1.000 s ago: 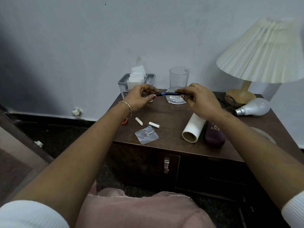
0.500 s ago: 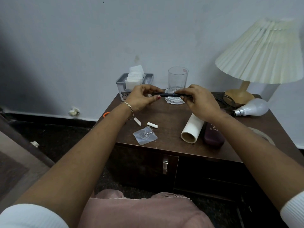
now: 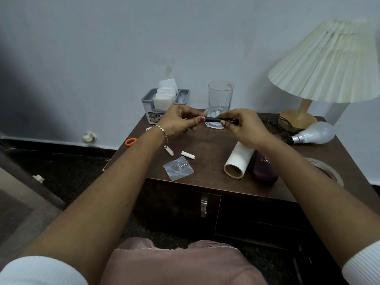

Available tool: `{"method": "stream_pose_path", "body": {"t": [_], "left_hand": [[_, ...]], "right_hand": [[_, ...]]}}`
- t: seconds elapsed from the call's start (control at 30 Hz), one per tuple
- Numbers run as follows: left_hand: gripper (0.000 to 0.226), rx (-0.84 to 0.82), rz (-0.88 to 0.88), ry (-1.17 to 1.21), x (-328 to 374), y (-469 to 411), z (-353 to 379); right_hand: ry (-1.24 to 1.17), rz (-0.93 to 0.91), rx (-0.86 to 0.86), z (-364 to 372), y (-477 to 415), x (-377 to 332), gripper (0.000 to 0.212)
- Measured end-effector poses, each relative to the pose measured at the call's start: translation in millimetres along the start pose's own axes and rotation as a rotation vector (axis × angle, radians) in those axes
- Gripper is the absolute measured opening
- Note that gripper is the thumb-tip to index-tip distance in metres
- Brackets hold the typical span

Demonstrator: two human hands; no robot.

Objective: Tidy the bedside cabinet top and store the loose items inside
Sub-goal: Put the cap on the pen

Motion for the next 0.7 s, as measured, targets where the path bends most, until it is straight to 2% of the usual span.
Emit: {"method": "stream_pose_path", "body": {"t": [0.13, 0.23, 0.37, 0.53, 0.7], "left_hand": [[0.011, -0.02, -0.032, 0.006, -5.5, 3.0, -0.3], [0.021, -0.057, -0.012, -0.192, -7.0, 1.6, 2.2], [0.016, -0.077, 0.002, -0.466, -13.1, -2.5, 12.3], [0.02, -0.021, -0.042, -0.582, -29.0, -4.5, 4.5], [0.023, -0.023, -0.077, -0.655, -44.1, -3.5, 2.1]], "right_hand": [[0.063, 0.011, -0.034, 5.7, -0.4, -3.8, 0.024], [0.141, 0.017, -0.08, 12.4, -1.0, -5.7, 0.026], [0.233, 0.067, -0.143, 25.4, -4.6, -2.8, 0.027], [0.162, 0.158, -0.122, 27.7, -7.3, 7.3, 0.027], [0.25, 0.195, -0.153, 31.4, -10.6, 14.4, 0.031]]}}
Point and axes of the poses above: each hand's wrist, its own y-axis away from the middle knuckle, its own z-axis out of the palm, x = y × z, the point moved 5 cm from there along -y, towards the middle knuckle, and after that the axes turned 12 degrees about -y, right-handed, at the moved point
